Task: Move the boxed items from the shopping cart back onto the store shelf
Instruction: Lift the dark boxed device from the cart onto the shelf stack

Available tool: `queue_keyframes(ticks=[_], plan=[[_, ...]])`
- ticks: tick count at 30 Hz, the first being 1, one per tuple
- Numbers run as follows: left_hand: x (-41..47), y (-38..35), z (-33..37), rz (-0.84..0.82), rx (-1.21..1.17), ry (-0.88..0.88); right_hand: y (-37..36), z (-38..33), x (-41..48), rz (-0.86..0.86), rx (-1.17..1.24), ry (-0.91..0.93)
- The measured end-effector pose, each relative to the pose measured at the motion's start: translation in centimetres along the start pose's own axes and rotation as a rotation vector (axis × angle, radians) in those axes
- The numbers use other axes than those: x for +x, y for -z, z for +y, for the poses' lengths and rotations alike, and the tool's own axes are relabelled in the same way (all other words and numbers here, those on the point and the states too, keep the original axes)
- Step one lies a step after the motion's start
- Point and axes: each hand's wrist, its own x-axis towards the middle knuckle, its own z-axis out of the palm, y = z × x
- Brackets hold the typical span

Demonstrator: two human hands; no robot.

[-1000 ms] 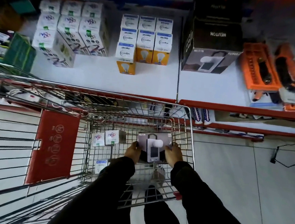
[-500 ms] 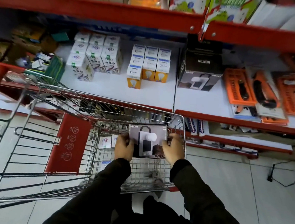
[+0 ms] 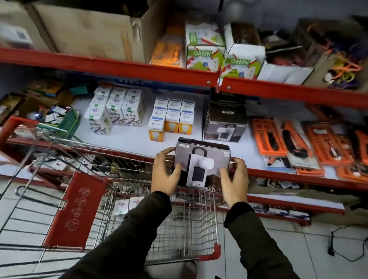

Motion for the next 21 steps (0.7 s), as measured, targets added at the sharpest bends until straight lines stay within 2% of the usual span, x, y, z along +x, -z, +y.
queue_keyframes(ticks=[3,7,15,21], plan=[[1.6,-2.0,1.5,-0.084,0.044,-0.111,2.2,0.0,1.8,0.086,-0.002,0.052],[3.7,-5.0,2.7,-0.180,0.048,-0.143,4.4,1.1,4.3,0.119,-0.035,0.013],[6.3,-10.4,0.8,-0.380,0.008,0.171,4.7,3.6,8.5,-0.018,0.001,-0.113],[7.3,-12.3,-1.7,-0.409,-0.010,0.248,3.3,6.1,11.5,-0.124,0.020,-0.199]])
